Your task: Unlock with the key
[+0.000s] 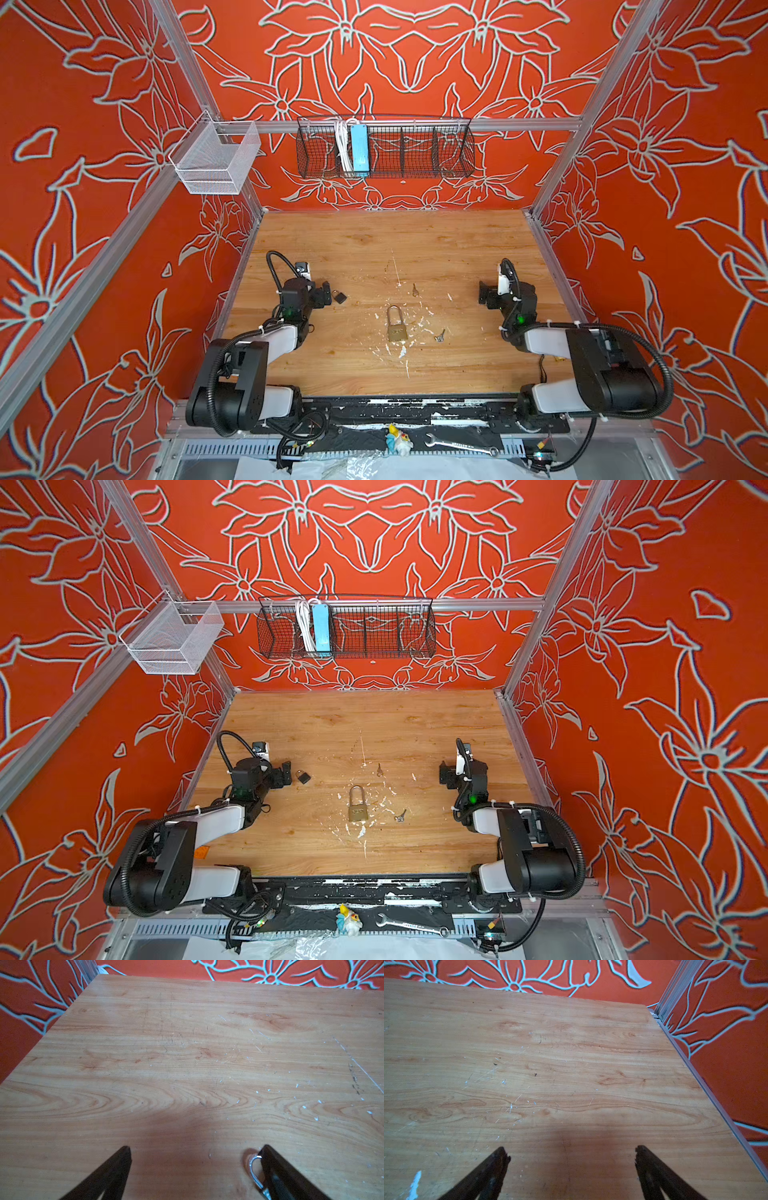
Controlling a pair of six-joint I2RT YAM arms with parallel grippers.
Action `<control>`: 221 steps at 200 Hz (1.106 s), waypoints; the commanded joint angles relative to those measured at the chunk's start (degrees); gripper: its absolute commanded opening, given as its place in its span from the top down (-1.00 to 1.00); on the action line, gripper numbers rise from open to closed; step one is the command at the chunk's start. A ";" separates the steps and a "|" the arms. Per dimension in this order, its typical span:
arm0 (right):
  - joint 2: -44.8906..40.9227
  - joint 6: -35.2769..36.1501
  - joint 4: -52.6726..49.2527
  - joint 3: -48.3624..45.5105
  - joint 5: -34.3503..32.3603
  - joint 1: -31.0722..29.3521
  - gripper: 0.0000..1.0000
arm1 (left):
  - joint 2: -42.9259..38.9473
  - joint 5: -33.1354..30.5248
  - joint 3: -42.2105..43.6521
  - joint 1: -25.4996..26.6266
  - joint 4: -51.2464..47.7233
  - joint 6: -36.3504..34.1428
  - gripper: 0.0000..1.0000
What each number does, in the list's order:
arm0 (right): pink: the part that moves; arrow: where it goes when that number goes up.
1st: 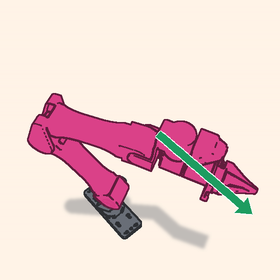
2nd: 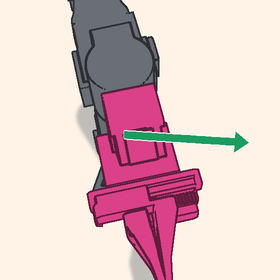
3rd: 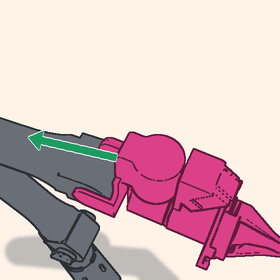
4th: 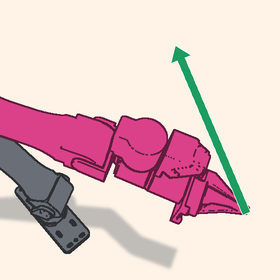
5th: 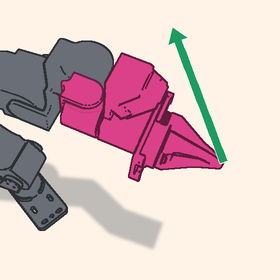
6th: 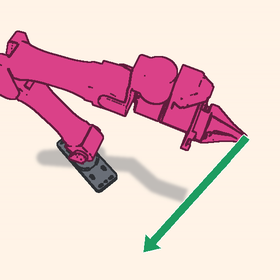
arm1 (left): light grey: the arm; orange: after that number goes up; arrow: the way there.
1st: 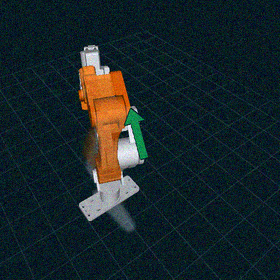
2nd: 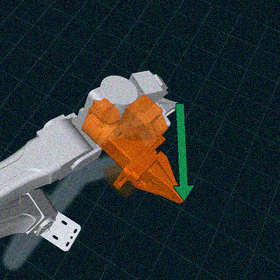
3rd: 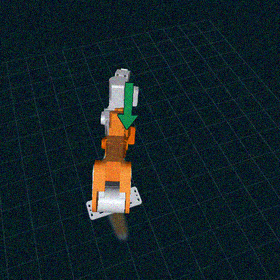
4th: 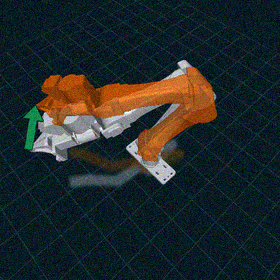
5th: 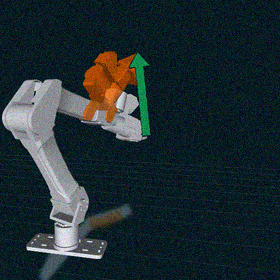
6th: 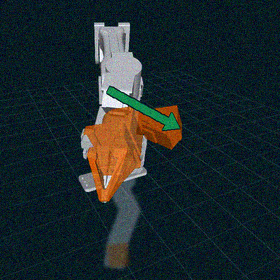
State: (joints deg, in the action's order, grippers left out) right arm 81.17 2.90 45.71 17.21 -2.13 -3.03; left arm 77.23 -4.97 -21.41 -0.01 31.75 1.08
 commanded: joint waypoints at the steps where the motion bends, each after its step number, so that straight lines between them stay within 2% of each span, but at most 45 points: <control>1: -0.49 0.00 0.43 0.89 -0.39 -0.24 -0.95 | 0.28 1.24 -0.85 -0.25 -0.62 -0.91 -0.94; 22: -0.42 -0.24 0.25 0.98 -0.07 0.08 -0.95 | 0.34 1.28 -0.83 -0.26 -0.56 -0.91 -0.94; 34: -0.16 -2.09 -1.28 1.92 -3.35 0.29 -0.96 | 0.29 1.28 -0.83 -0.25 -0.56 -0.91 -0.94; 74: 0.01 -2.24 -1.77 2.39 -3.05 0.65 -0.96 | 0.29 3.64 -0.83 -1.61 -0.72 -0.47 -0.94; 221: -0.48 -1.27 0.51 0.93 -4.72 -0.48 -0.93 | -0.42 3.70 -0.25 -1.45 -0.08 -0.72 -0.94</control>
State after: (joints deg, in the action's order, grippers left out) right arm 81.19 1.30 44.86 18.28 -5.50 -3.03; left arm 77.23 -2.22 -21.41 -1.23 31.29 1.06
